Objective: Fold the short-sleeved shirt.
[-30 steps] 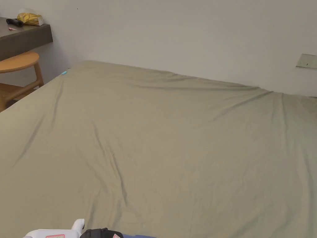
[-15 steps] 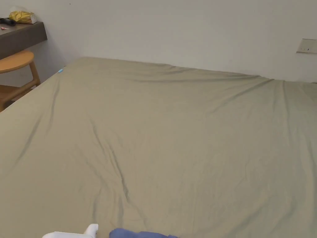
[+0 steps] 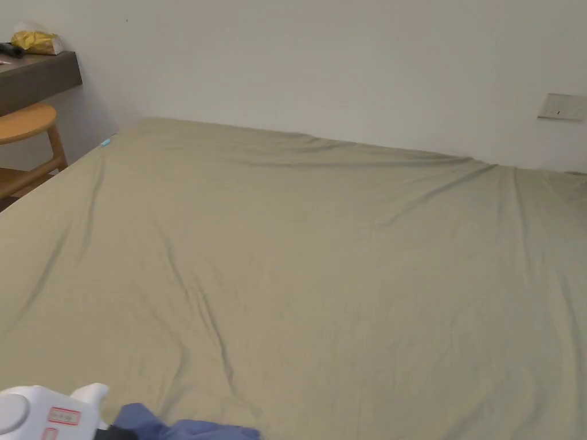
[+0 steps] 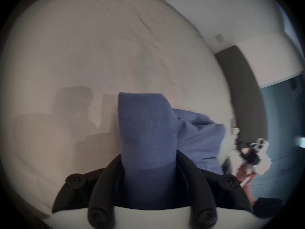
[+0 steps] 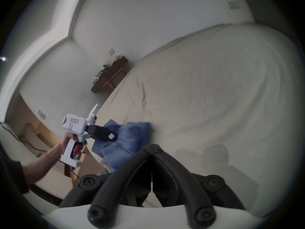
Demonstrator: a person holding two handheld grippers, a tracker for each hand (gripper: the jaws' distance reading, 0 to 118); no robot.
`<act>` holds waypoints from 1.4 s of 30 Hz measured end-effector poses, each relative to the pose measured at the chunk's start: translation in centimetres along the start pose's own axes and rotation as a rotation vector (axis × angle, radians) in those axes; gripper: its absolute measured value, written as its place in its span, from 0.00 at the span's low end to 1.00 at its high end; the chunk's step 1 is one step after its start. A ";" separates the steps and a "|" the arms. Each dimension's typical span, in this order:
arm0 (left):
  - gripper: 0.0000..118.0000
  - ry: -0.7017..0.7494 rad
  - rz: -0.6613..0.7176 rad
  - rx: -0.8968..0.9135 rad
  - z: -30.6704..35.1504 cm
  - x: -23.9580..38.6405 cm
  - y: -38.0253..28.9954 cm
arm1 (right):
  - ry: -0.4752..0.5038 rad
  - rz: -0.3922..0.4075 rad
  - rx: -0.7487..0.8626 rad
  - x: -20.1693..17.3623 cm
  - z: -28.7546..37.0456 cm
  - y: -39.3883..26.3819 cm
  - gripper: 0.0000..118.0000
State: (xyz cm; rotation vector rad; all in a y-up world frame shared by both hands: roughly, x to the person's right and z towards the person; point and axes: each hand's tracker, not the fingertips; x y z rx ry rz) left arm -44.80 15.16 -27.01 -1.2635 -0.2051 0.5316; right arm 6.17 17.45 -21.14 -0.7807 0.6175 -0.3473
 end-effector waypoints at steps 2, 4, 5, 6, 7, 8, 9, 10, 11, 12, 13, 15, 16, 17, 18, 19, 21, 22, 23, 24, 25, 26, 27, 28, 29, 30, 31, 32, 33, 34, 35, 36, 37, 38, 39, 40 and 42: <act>0.23 0.011 0.046 0.012 2.8 -3.6 1.2 | -0.023 0.016 0.024 0.2 1.6 0.4 0.01; 0.23 0.101 0.058 0.042 6.1 -5.8 1.6 | -0.043 0.019 0.043 0.6 3.3 0.6 0.01; 0.23 0.166 0.032 0.078 7.8 -7.3 1.7 | -0.061 0.020 0.055 1.1 4.3 0.5 0.01; 0.23 0.218 0.062 0.081 9.3 -8.8 1.8 | -0.084 0.017 0.066 1.5 5.3 0.3 0.01; 0.23 0.273 0.092 0.088 10.6 -10.2 1.9 | -0.109 0.011 0.075 1.9 6.2 0.2 0.01; 0.23 0.334 0.111 0.088 11.9 -11.1 1.8 | -0.129 -0.003 0.084 2.4 7.2 0.0 0.01; 0.23 0.416 0.119 0.096 12.6 -12.3 1.6 | -0.139 -0.019 0.096 3.1 8.0 -0.3 0.01; 0.23 0.468 0.136 0.104 12.9 -13.3 1.3 | -0.158 -0.038 0.108 3.5 8.8 -0.6 0.01; 0.23 0.585 0.124 0.190 13.3 -14.7 1.1 | -0.186 -0.062 0.120 4.1 9.4 -0.9 0.01; 0.23 0.549 0.176 0.189 13.2 -14.9 0.4 | -0.198 -0.088 0.124 4.6 9.9 -1.2 0.01; 0.24 0.500 0.223 0.197 12.9 -15.4 -0.1 | -0.199 -0.108 0.127 5.1 10.2 -1.4 0.01; 0.45 0.321 0.371 0.153 11.7 -14.8 -1.9 | -0.216 -0.148 0.139 5.8 10.8 -1.8 0.01; 0.63 0.378 0.367 0.179 11.3 -14.4 -2.2 | -0.223 -0.151 0.140 6.0 10.9 -1.9 0.01; 0.82 0.452 0.364 0.195 10.6 -13.9 -2.5 | -0.229 -0.150 0.140 6.0 11.0 -1.8 0.01; 0.96 0.563 0.339 0.242 10.5 -13.7 -2.6 | -0.234 -0.151 0.141 6.0 11.2 -1.7 0.01; 0.97 0.596 0.329 0.269 10.7 -13.2 -2.9 | -0.237 -0.148 0.143 5.8 11.4 -1.5 0.01; 0.95 0.561 0.337 0.349 12.5 -11.6 -3.1 | -0.237 -0.124 0.162 5.5 12.2 -1.1 0.01; 0.95 0.552 0.358 0.397 13.7 -10.6 -3.2 | -0.241 -0.108 0.174 5.2 12.6 -0.7 0.01; 0.95 0.534 0.390 0.470 15.2 -9.3 -3.4 | -0.256 -0.085 0.186 5.0 13.2 -0.2 0.01; 0.95 0.535 0.404 0.565 17.2 -8.8 -3.5 | -0.282 -0.055 0.200 4.7 13.8 0.4 0.01; 0.95 0.556 0.410 0.665 18.6 -6.9 -4.1 | -0.311 -0.017 0.218 4.3 14.4 0.9 0.01; 0.95 0.602 0.426 0.800 20.1 -4.3 -5.1 | -0.356 0.042 0.241 3.8 15.1 1.5 0.02; 0.95 0.623 0.442 0.929 20.9 -2.1 -6.3 | -0.434 0.115 0.269 3.0 15.8 2.0 0.02; 0.95 0.587 0.419 1.024 21.4 0.1 -7.4 | -0.483 0.172 0.293 2.5 16.2 2.5 0.02; 0.95 0.533 0.374 1.085 21.5 2.8 -8.6 | -0.520 0.238 0.317 1.9 16.7 3.2 0.02; 0.96 0.481 0.320 1.111 21.4 5.7 -9.4 | -0.535 0.285 0.344 1.2 17.2 4.0 0.02; 0.97 0.456 0.264 1.094 21.3 8.3 -9.8 | -0.533 0.321 0.371 0.5 17.7 4.8 0.03; 0.97 0.429 0.188 1.070 20.7 10.1 -10.0 | -0.520 0.357 0.402 -0.3 18.3 5.6 0.05; 0.97 0.417 0.114 1.049 20.2 13.1 -10.4 | -0.525 0.380 0.436 -1.2 18.9 6.4 0.07; 0.97 0.415 0.067 1.068 19.6 15.6 -10.8 | -0.532 0.395 0.469 -2.0 19.3 7.0 0.07; 0.97 0.406 0.011 1.100 18.9 18.3 -11.4 | -0.533 0.409 0.506 -2.9 19.8 7.5 0.07; 0.97 0.384 -0.016 1.128 18.0 20.0 -11.8 | -0.514 0.425 0.529 -3.6 20.2 8.0 0.07; 0.98 0.358 -0.035 1.145 17.6 21.9 -12.3 | -0.498 0.432 0.538 -4.1 20.5 8.3 0.07; 0.98 0.317 -0.065 1.165 17.0 23.9 -12.9 | -0.491 0.441 0.544 -4.7 20.7 8.6 0.07; 0.98 0.285 -0.100 1.179 16.4 25.8 -13.3 | -0.480 0.452 0.550 -5.3 20.9 8.8 0.07; 0.99 0.266 -0.128 1.175 15.7 26.9 -13.6 | -0.479 0.458 0.552 -5.7 20.9 8.9 0.07; 1.00 0.255 -0.208 1.174 14.7 29.8 -14.1 | -0.472 0.480 0.559 -6.4 20.9 9.1 0.07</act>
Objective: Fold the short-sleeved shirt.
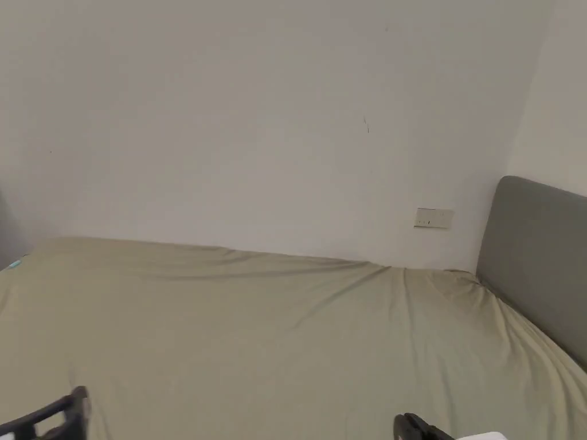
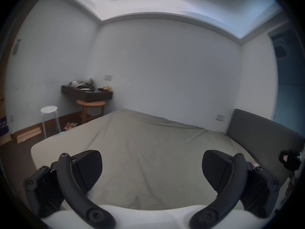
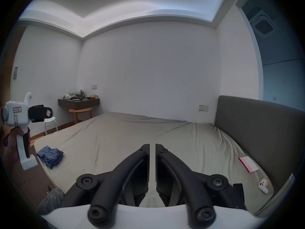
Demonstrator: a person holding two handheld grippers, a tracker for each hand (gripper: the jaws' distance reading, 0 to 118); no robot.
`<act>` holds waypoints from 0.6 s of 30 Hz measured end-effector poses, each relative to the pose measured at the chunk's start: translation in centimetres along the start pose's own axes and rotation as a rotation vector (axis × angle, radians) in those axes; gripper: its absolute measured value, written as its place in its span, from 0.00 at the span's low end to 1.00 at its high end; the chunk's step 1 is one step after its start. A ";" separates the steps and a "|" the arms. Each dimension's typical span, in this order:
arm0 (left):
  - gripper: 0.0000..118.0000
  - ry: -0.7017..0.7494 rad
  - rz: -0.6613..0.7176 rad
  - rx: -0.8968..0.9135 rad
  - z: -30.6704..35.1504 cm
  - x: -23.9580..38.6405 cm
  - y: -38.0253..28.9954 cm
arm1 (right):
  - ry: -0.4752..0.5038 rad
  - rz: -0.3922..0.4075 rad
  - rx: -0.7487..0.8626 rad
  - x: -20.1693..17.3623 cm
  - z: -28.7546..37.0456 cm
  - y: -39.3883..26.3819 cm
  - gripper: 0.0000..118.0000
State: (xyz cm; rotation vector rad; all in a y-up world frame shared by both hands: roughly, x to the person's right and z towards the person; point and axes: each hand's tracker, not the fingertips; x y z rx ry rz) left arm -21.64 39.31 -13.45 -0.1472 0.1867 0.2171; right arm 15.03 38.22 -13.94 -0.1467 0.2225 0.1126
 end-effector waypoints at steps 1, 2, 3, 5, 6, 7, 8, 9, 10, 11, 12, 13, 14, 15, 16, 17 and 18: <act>1.00 -0.015 -0.025 0.017 0.1 1.2 -0.2 | -0.006 0.010 0.006 -0.3 0.0 0.1 0.08; 1.00 -0.025 -0.056 0.031 -0.1 2.5 -0.8 | -0.013 0.022 0.008 -0.6 0.0 0.1 0.08; 1.00 -0.038 -0.081 0.042 0.0 3.6 -0.9 | -0.017 0.026 -0.001 -0.8 -0.2 0.1 0.10; 1.00 -0.082 -0.114 0.046 0.3 4.9 -1.1 | -0.034 0.020 -0.006 -1.0 -0.2 -0.1 0.11; 1.00 -0.097 -0.116 0.044 0.7 6.3 -1.4 | -0.031 0.013 -0.007 -0.9 -0.2 -0.1 0.13; 1.00 -0.108 -0.115 0.043 0.9 6.8 -1.5 | -0.031 0.003 -0.005 -0.8 -0.1 -0.2 0.18; 1.00 -0.117 -0.114 0.046 0.9 7.1 -1.6 | -0.038 -0.017 -0.003 -0.7 -0.1 -0.2 0.30; 1.00 -0.125 -0.118 0.038 1.1 7.8 -1.4 | -0.065 -0.047 -0.012 -0.6 -0.2 -0.2 0.66; 1.00 -0.128 -0.120 0.031 1.3 8.4 -1.2 | -0.094 -0.075 -0.038 -0.4 -0.5 -0.1 0.95; 1.00 -0.132 -0.119 0.029 1.2 8.5 -1.1 | -0.104 -0.094 -0.071 0.0 -0.9 -0.1 1.00; 1.00 -0.127 -0.120 0.025 1.1 8.6 -1.0 | -0.096 -0.122 -0.010 0.4 -0.1 0.0 1.00; 1.00 -0.117 -0.111 0.018 0.9 8.6 -0.9 | -0.111 -0.136 -0.013 0.9 0.2 -0.1 1.00; 1.00 -0.102 -0.102 0.012 0.9 9.5 -0.7 | -0.103 -0.131 -0.011 1.3 0.4 0.0 1.00; 1.00 -0.075 -0.102 0.003 0.8 9.6 -0.6 | -0.105 -0.137 -0.013 1.4 0.1 -0.2 1.00; 1.00 -0.056 -0.105 -0.006 0.6 9.6 -0.6 | -0.112 -0.143 -0.014 1.6 0.1 -0.1 1.00; 1.00 -0.047 -0.120 -0.010 0.5 9.6 -0.8 | -0.116 -0.148 -0.014 1.9 0.1 -0.1 1.00; 1.00 -0.050 -0.138 -0.008 0.7 10.1 -0.9 | -0.121 -0.150 -0.012 2.2 0.2 -0.1 1.00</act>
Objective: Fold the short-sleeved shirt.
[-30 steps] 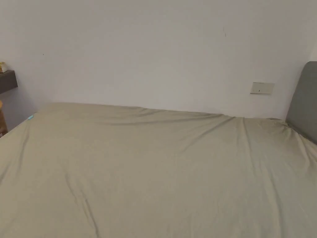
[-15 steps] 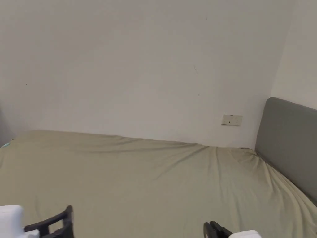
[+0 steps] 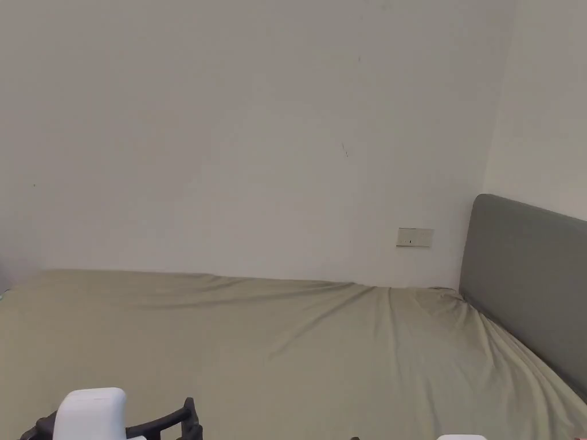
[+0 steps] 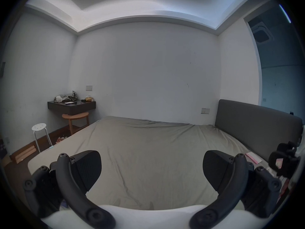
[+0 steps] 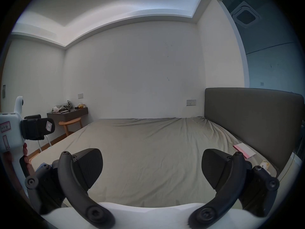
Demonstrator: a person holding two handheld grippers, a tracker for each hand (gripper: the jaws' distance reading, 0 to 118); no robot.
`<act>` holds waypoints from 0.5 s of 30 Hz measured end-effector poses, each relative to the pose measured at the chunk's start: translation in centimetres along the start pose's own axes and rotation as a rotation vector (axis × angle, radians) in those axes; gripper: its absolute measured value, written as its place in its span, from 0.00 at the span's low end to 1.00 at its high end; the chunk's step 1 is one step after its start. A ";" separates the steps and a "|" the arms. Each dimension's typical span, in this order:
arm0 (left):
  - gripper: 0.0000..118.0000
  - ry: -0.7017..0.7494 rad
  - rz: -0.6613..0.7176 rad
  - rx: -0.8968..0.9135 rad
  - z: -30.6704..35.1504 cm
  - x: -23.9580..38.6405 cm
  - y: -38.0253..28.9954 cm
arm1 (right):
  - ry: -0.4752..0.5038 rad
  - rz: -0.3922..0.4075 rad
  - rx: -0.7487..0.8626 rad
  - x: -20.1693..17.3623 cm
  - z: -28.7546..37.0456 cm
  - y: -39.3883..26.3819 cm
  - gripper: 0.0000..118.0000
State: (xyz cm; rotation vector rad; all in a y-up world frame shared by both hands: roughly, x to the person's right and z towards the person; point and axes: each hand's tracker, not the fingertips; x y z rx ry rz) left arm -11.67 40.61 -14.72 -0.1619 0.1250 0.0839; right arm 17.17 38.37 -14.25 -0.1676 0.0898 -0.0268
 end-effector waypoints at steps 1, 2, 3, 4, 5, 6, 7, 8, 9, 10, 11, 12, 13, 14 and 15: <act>1.00 -0.002 -0.012 0.002 0.1 0.0 -0.2 | -0.004 0.000 0.003 -0.4 0.1 0.1 1.00; 1.00 -0.007 -0.025 0.008 0.3 0.1 -0.3 | -0.009 -0.001 0.009 -0.4 0.1 0.1 1.00; 1.00 -0.016 -0.036 0.015 0.7 0.3 -0.5 | -0.013 0.000 0.012 -0.3 0.1 0.1 1.00; 1.00 -0.020 -0.044 0.019 1.0 0.6 -0.6 | -0.015 0.000 0.014 -0.3 0.1 0.2 1.00; 1.00 -0.024 -0.052 0.025 1.3 0.8 -0.7 | -0.014 0.000 0.017 -0.3 0.1 0.1 1.00; 1.00 -0.034 -0.062 0.037 1.5 1.0 -0.9 | -0.010 -0.002 0.019 -0.3 0.1 0.2 1.00; 1.00 -0.057 -0.073 0.050 1.8 1.1 -1.1 | -0.008 -0.003 0.021 -0.3 0.1 0.2 1.00; 1.00 -0.097 -0.085 0.064 2.1 1.2 -1.1 | -0.006 0.001 0.024 -0.4 0.1 0.3 1.00; 1.00 -0.124 -0.087 0.065 2.3 1.3 -1.2 | -0.006 0.006 0.024 -0.6 0.2 0.3 1.00; 1.00 -0.142 -0.088 0.065 2.5 1.4 -1.2 | -0.004 0.011 0.024 -0.7 0.2 0.4 1.00; 1.00 -0.153 -0.092 0.062 2.7 1.5 -1.2 | 0.000 0.017 0.024 -0.8 0.2 0.4 1.00; 1.00 -0.153 -0.091 0.062 2.9 1.7 -1.2 | 0.000 0.023 0.024 -0.9 0.3 0.4 1.00; 1.00 -0.155 -0.093 0.061 2.9 1.9 -1.2 | -0.001 0.029 0.029 -1.0 0.5 0.5 1.00; 1.00 -0.155 -0.101 0.064 3.0 2.2 -1.3 | -0.003 0.034 0.030 -1.1 0.5 0.5 1.00; 1.00 -0.147 -0.111 0.070 3.0 2.4 -1.4 | -0.004 0.038 0.029 -1.2 0.6 0.5 1.00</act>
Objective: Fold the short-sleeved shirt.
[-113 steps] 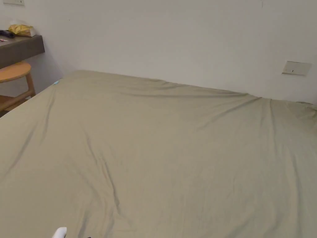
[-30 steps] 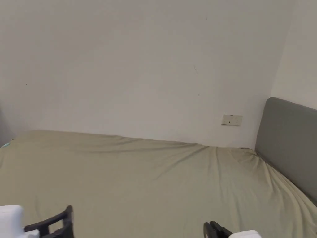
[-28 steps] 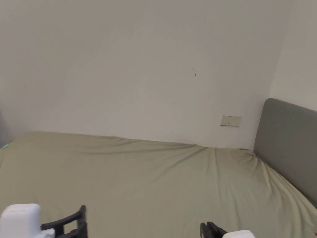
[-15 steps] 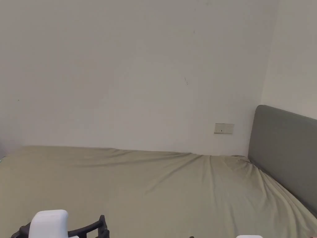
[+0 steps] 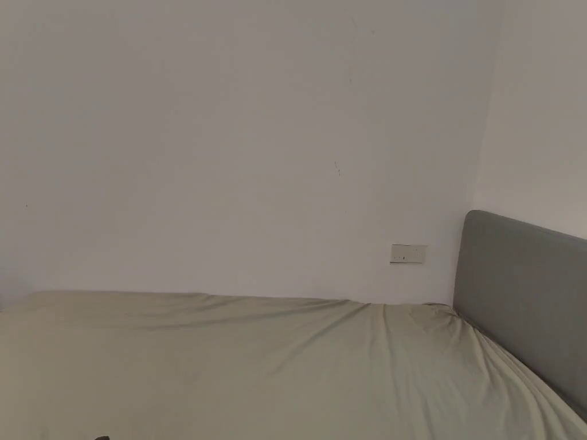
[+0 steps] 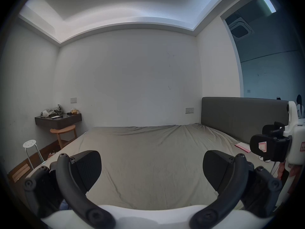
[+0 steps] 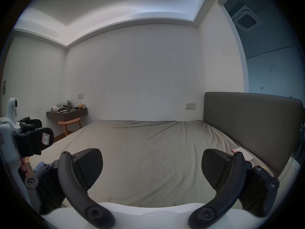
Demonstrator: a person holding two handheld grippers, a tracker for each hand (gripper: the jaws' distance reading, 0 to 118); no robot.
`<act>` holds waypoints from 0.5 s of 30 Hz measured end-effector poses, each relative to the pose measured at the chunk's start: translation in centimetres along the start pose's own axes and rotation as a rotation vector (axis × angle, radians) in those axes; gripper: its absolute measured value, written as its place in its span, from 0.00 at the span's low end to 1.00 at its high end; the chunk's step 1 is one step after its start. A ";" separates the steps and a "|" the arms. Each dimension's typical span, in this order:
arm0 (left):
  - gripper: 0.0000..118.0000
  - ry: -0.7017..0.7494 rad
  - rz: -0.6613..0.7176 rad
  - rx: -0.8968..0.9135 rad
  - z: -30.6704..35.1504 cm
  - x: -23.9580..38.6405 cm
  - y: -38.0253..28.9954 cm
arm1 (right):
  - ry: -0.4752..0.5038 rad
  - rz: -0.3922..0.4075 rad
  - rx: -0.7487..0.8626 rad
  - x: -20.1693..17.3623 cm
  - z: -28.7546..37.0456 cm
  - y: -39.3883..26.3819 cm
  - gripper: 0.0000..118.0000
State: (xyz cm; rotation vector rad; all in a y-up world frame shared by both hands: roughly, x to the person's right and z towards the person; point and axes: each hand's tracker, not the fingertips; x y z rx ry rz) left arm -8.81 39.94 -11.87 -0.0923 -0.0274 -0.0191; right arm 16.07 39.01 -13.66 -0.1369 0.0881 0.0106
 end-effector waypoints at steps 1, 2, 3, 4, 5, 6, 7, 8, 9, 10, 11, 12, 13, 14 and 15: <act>1.00 0.015 -0.012 0.005 -0.1 0.1 0.0 | 0.000 0.002 0.000 0.0 0.1 0.0 1.00; 1.00 0.054 -0.033 -0.002 -0.3 0.4 0.0 | 0.003 0.002 0.002 0.0 0.0 0.1 1.00; 1.00 0.087 -0.049 -0.002 -0.4 0.7 -0.1 | 0.004 0.002 0.004 0.0 0.1 0.1 1.00; 1.00 0.088 -0.054 0.018 -0.4 0.8 -0.3 | 0.004 0.002 0.003 0.0 0.1 0.2 1.00; 1.00 0.110 -0.049 0.040 -0.6 0.7 -0.6 | 0.003 0.003 0.003 0.0 0.1 0.2 1.00; 1.00 0.124 -0.048 0.057 -0.6 0.8 -0.8 | 0.002 0.004 0.003 0.0 0.2 0.2 1.00; 1.00 0.154 -0.047 0.063 -0.7 0.9 -0.8 | -0.001 0.004 0.002 0.0 0.1 0.2 1.00; 1.00 0.163 -0.042 0.063 -0.8 0.9 -0.8 | -0.003 0.005 0.001 0.1 0.1 0.2 1.00; 1.00 0.153 -0.038 0.054 -0.9 0.6 -0.8 | -0.002 0.005 0.001 0.1 0.1 0.2 1.00; 1.00 0.137 -0.020 0.044 -0.9 0.3 -0.7 | -0.002 0.005 0.000 0.1 0.1 0.1 1.00; 1.00 0.129 -0.005 0.035 -0.8 0.2 -0.6 | -0.002 0.007 -0.003 0.1 0.1 0.1 1.00; 1.00 0.132 -0.012 0.028 -0.9 0.2 -0.6 | -0.004 0.009 -0.005 0.1 0.1 0.1 1.00; 1.00 0.143 -0.029 0.010 -1.1 0.0 -0.5 | -0.006 0.010 -0.005 0.1 0.0 0.0 1.00; 1.00 0.156 -0.043 -0.011 -1.2 0.1 -0.5 | -0.009 0.012 -0.006 0.0 0.0 0.0 1.00; 1.00 0.156 -0.048 -0.016 -1.3 0.2 -0.6 | -0.010 0.012 -0.007 0.0 0.0 -0.1 1.00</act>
